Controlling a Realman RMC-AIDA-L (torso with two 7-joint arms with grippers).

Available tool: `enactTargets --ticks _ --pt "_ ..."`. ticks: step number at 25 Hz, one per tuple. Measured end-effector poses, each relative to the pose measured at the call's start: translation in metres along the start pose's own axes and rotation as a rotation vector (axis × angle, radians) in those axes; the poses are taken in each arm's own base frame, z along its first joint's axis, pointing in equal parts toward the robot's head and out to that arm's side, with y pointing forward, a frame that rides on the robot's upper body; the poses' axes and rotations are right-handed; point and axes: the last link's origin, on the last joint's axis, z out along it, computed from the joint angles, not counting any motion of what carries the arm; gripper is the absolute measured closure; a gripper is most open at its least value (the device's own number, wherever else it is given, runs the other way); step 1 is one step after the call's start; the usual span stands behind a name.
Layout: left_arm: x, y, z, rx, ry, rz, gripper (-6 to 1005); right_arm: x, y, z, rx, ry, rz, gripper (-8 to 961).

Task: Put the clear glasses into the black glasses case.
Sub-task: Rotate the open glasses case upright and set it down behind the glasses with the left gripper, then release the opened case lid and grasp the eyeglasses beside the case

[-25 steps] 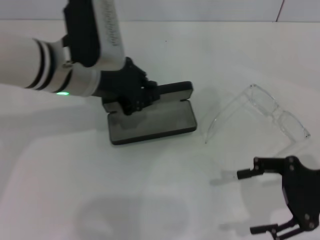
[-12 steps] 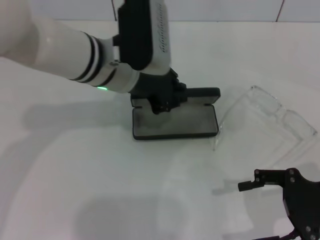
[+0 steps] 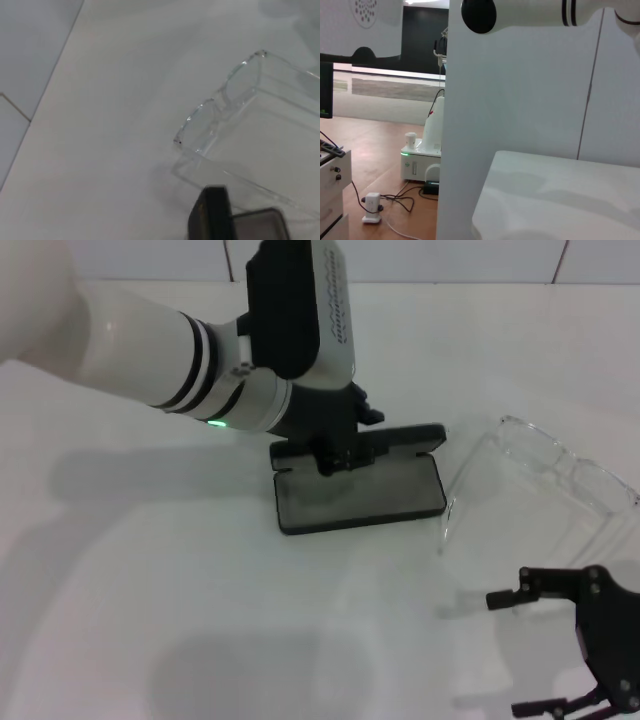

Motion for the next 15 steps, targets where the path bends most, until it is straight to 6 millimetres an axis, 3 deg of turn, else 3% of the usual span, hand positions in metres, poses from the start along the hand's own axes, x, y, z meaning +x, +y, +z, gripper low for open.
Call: enactTargets --ticks 3,7,10,15 --pt "0.005 -0.001 -0.005 0.007 0.066 -0.048 672 -0.003 -0.006 -0.006 0.042 -0.004 0.028 164" --pt "0.011 0.005 -0.023 0.026 0.296 -0.095 654 -0.013 -0.021 -0.019 0.125 0.001 0.110 167" --pt "0.005 0.013 -0.033 0.065 0.432 -0.113 419 -0.025 -0.039 -0.033 0.211 0.038 0.211 169" --pt "-0.013 0.029 -0.040 0.113 0.543 -0.181 376 -0.045 -0.079 -0.052 0.363 0.259 0.407 173"
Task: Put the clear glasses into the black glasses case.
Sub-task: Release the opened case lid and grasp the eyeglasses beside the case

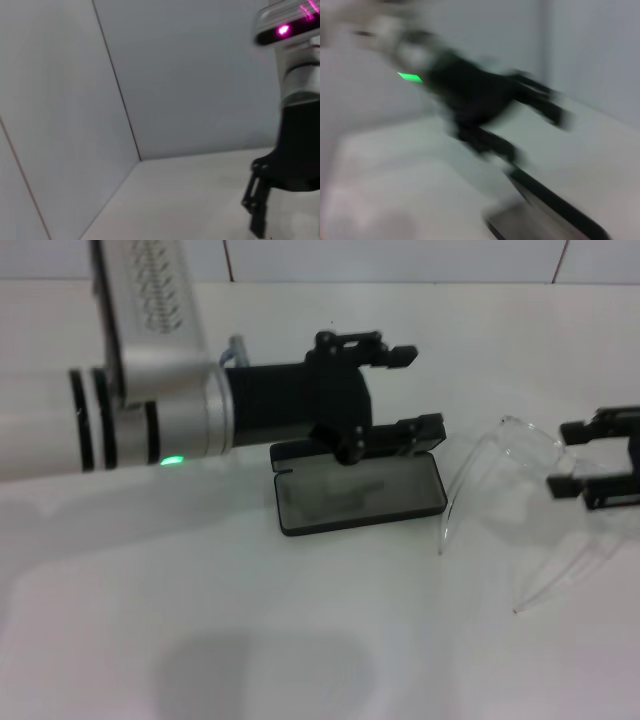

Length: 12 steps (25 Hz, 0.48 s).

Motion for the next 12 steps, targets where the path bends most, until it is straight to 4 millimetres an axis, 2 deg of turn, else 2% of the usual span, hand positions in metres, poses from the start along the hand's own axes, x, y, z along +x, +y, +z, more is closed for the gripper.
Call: enactTargets --ticks 5,10,12 --pt "-0.011 0.006 -0.007 0.016 0.004 -0.028 332 -0.024 -0.016 0.001 0.121 0.216 0.043 196" --pt "-0.015 0.006 -0.008 0.018 -0.002 -0.043 332 -0.033 -0.032 0.015 0.249 0.407 0.056 298" --pt "-0.017 0.006 -0.007 0.016 -0.007 -0.045 332 -0.034 -0.033 0.020 0.265 0.439 0.048 298"
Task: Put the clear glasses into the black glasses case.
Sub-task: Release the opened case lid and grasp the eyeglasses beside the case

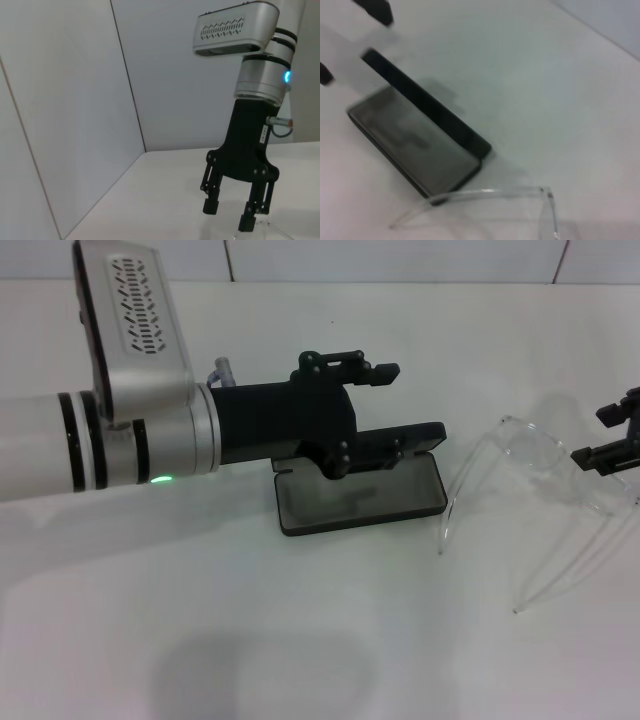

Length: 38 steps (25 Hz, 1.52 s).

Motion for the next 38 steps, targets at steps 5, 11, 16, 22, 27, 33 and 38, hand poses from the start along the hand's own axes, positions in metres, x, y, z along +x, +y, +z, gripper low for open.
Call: enactTargets --ticks 5,11,16,22,27,33,38 --pt "-0.004 -0.002 0.001 0.000 -0.009 0.005 332 -0.005 0.002 0.013 0.034 0.055 -0.030 313" --pt "-0.004 -0.003 0.003 0.001 -0.012 0.021 332 -0.008 0.005 0.039 0.027 0.096 -0.055 354" --pt "-0.004 -0.004 0.003 0.002 -0.012 0.026 332 -0.010 0.007 0.061 0.011 0.162 -0.077 388" --pt "-0.005 -0.004 0.003 0.003 -0.013 0.026 332 -0.013 0.004 0.070 0.013 0.168 -0.073 441" --pt "-0.008 -0.003 0.002 0.003 -0.016 0.033 332 -0.015 0.006 0.072 0.011 0.178 -0.092 439" --pt "-0.009 -0.003 0.003 0.001 -0.016 0.029 332 -0.015 0.004 0.070 0.019 0.180 -0.096 611" --pt "-0.009 -0.003 0.003 0.002 -0.015 0.025 333 -0.014 0.003 0.066 0.024 0.178 -0.095 710"
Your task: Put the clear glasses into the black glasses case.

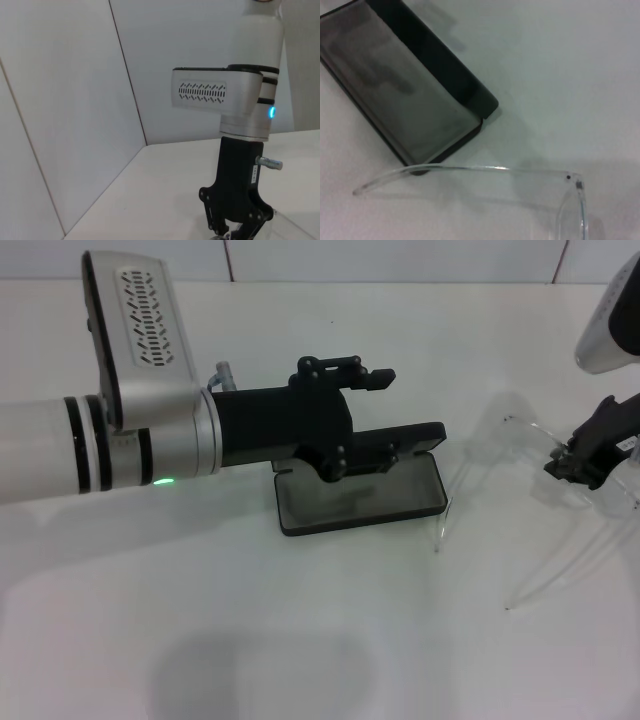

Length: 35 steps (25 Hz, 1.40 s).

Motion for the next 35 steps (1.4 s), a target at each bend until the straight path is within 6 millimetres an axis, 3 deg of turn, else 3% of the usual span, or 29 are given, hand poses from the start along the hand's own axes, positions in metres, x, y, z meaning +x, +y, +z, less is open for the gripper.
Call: enactTargets --ticks 3,5,8,15,21,29,35 --pt "-0.001 0.000 -0.001 0.001 0.000 -0.003 333 0.003 -0.001 -0.008 0.003 0.000 -0.003 750" --pt "-0.001 0.001 -0.001 0.001 0.000 -0.004 333 0.011 -0.004 -0.025 0.025 -0.032 0.006 771" --pt "0.000 0.001 -0.001 0.001 0.007 -0.008 333 0.016 -0.005 -0.037 0.021 -0.076 0.012 801" --pt "0.008 0.005 -0.004 -0.012 0.083 0.002 333 0.028 -0.006 -0.069 -0.104 -0.401 0.030 832" --pt "0.019 0.010 -0.007 -0.025 0.230 0.016 333 0.023 -0.006 -0.067 -0.268 -0.533 0.013 832" --pt "0.019 0.009 -0.011 0.017 0.384 0.006 333 0.013 -0.004 -0.066 -0.400 -0.560 -0.038 832" --pt "0.015 0.005 -0.001 0.016 0.420 -0.026 333 -0.003 0.006 -0.066 -0.463 -0.567 -0.093 832"
